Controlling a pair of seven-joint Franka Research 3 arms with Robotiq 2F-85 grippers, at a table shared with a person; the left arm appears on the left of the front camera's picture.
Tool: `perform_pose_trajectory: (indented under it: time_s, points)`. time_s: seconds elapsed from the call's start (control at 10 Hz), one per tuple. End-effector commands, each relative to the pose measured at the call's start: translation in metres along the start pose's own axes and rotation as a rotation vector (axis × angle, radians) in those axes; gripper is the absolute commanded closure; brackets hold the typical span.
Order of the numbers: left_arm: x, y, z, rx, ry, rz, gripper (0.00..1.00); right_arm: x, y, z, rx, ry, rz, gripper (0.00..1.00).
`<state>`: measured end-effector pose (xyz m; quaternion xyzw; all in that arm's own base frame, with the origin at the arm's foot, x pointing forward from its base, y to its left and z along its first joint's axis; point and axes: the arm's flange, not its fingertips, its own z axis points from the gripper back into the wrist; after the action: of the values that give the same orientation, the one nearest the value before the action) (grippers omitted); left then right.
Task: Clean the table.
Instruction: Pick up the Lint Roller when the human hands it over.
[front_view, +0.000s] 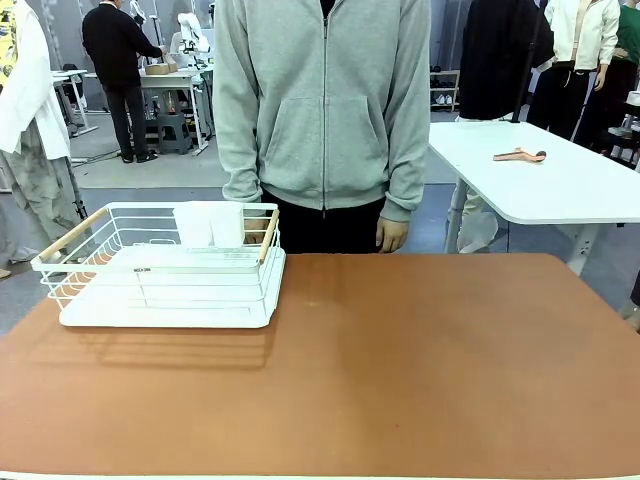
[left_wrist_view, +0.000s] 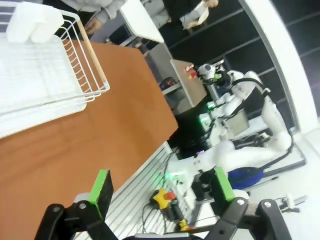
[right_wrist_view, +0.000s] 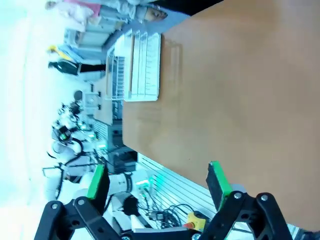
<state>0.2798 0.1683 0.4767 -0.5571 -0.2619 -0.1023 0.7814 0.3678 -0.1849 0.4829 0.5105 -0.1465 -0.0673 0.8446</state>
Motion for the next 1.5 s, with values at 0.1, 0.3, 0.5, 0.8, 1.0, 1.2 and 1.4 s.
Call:
perform_pose_trajectory:
  time_s: [0.1, 0.3, 0.5, 0.8, 1.0, 1.2, 1.4]
  points:
    - [0.001, 0.019, 0.034, -0.051, -0.083, 0.097, 0.0, 0.02, -0.046, 0.035, 0.103, -0.065, -0.091, 0.0]
    - [0.008, 0.023, 0.034, -0.042, -0.077, 0.13, 0.0, 0.021, -0.054, 0.034, 0.096, -0.06, -0.1, 0.0]
    - [0.015, 0.019, 0.013, -0.012, -0.031, 0.116, 0.0, 0.014, -0.063, 0.039, 0.095, -0.072, -0.133, 0.0]
    - [0.004, 0.03, 0.03, -0.035, -0.077, 0.157, 0.0, 0.014, -0.063, 0.039, 0.095, -0.072, -0.133, 0.0]
    - [0.004, 0.03, 0.03, -0.035, -0.077, 0.157, 0.0, 0.014, -0.063, 0.039, 0.095, -0.072, -0.133, 0.0]
    - [0.004, 0.03, 0.03, -0.035, -0.077, 0.157, 0.0, 0.014, -0.063, 0.039, 0.095, -0.072, -0.133, 0.0]
    - [0.004, 0.03, 0.03, -0.035, -0.077, 0.157, 0.0, 0.014, -0.063, 0.039, 0.095, -0.072, -0.133, 0.0]
